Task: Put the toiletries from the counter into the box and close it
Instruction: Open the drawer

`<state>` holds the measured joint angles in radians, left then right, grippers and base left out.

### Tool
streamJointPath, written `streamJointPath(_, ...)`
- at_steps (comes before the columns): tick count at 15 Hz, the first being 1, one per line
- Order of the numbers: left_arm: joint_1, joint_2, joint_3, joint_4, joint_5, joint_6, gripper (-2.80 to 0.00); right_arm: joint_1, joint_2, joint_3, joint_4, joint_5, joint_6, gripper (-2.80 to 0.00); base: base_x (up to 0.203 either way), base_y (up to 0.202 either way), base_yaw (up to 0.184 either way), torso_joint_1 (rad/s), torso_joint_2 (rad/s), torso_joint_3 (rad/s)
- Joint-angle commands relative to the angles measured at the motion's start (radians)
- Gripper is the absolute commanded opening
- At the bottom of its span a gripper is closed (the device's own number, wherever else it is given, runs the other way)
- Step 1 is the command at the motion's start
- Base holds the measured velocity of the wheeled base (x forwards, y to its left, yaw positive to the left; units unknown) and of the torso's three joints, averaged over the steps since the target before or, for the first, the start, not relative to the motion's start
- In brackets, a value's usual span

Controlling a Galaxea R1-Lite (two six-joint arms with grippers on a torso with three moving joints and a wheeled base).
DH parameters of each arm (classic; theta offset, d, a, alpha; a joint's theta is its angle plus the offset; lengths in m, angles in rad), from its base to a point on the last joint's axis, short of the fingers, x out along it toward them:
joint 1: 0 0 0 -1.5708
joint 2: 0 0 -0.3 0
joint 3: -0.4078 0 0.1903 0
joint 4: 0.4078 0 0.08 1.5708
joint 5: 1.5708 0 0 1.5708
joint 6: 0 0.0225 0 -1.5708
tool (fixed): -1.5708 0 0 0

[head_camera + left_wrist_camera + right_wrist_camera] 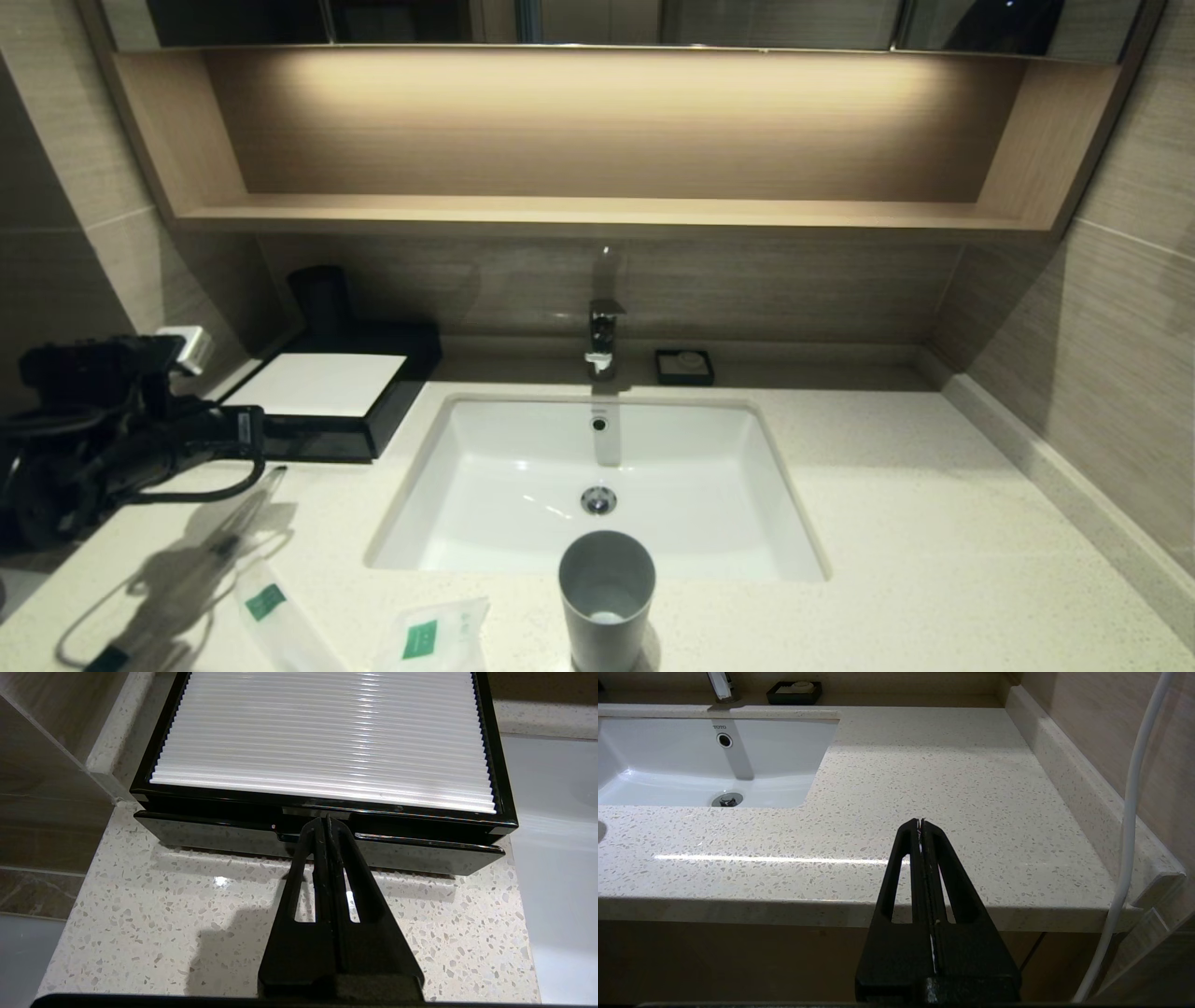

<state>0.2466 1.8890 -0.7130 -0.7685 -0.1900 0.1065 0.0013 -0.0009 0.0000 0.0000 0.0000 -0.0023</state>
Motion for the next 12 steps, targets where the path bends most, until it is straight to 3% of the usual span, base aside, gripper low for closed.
streamJointPath(1,0.000,0.015,0.049,-0.091,-0.001,0.001,-2.80,0.000,0.000,0.002,0.000,0.000,-0.001,-2.80,0.000,0.000,0.000,0.000,0.00,0.000)
streamJointPath(12,0.005,0.053,0.187,-0.282,0.000,0.033,-2.80,0.000,-0.001,0.002,0.000,0.000,0.000,-2.80,0.000,0.000,0.000,0.000,0.00,0.000)
